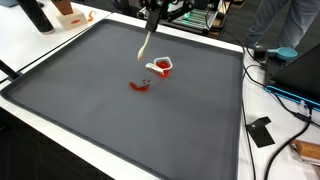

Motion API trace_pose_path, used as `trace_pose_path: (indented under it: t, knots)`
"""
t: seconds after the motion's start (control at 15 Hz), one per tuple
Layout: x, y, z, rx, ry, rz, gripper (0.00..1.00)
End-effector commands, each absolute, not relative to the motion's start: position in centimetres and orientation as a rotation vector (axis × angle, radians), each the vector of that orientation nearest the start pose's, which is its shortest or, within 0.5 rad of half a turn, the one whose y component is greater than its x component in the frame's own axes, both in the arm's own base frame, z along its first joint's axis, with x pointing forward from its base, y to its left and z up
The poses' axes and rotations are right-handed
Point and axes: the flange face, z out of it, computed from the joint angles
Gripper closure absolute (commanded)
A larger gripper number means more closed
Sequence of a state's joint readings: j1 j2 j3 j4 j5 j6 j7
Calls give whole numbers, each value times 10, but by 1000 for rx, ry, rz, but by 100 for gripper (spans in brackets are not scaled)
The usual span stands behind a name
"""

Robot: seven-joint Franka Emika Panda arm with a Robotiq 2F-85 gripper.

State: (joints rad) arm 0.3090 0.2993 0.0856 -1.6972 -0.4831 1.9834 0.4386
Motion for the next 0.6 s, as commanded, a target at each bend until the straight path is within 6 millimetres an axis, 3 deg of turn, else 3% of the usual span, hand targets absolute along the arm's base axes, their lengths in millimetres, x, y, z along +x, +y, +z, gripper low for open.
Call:
trace_pose_path:
  t: [0.0,0.53]
  knots:
    - [601,237,401,-3599,-325,-404,97]
    - [597,266,348,-3722,-469,-624,97]
